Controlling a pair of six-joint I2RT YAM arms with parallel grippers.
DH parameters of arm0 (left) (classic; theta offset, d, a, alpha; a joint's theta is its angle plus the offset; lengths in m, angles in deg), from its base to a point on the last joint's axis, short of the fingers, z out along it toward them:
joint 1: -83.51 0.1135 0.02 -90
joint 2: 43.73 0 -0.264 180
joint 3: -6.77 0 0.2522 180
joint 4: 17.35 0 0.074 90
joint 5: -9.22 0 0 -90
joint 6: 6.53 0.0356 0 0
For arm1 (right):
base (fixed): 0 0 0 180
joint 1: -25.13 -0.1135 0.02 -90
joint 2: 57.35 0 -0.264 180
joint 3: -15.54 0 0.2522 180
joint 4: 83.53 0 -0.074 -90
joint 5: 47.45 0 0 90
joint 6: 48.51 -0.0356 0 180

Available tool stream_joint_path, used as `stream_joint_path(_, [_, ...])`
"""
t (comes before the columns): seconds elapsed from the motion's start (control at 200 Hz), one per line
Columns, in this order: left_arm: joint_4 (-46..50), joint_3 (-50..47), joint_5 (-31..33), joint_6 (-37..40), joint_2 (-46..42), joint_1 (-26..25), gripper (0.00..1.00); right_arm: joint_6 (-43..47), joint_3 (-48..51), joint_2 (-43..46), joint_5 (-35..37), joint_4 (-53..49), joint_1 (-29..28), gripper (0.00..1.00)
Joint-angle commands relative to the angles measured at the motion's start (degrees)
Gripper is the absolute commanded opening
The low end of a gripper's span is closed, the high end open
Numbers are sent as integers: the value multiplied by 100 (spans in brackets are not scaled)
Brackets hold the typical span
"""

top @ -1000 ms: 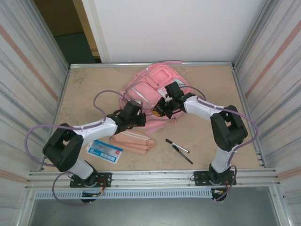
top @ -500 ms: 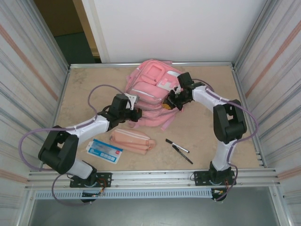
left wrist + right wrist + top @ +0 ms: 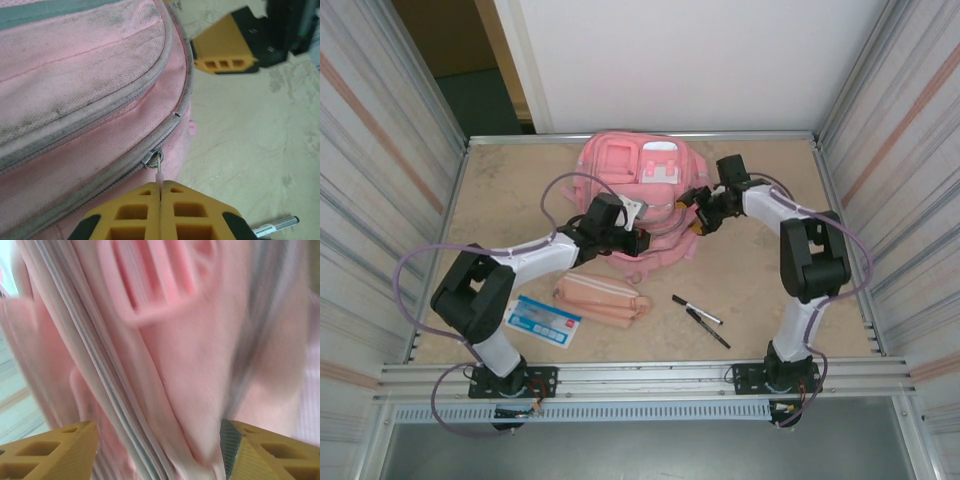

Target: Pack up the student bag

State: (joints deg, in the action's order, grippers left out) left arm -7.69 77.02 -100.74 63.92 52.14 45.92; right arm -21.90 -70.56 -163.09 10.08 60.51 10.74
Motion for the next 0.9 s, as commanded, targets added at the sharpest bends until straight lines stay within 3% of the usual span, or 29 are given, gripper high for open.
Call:
stream_joint_path(0.0, [-294, 286, -235, -220, 153, -87, 0, -663, 471, 800, 378, -82, -234, 64])
stream_joint_path(0.175, [-354, 166, -275, -376, 199, -144, 0, -823, 691, 976, 683, -12, -789, 61])
stream_joint_path(0.461, [-341, -141, -35, -486, 30, -146, 0, -1067, 503, 382, 645, 207, -1098, 33])
stream_joint_path(0.636, [33, -291, 403, -35, -137, -153, 0, -994, 519, 472, 843, 156, -1021, 12])
stream_joint_path(0.762, [672, -361, 953, 576, -361, -64, 0, -808, 519, 617, 700, 129, -827, 6])
stream_joint_path(0.897, [764, -639, 1129, 852, -845, 200, 0, -545, 472, 652, 446, 81, -579, 4])
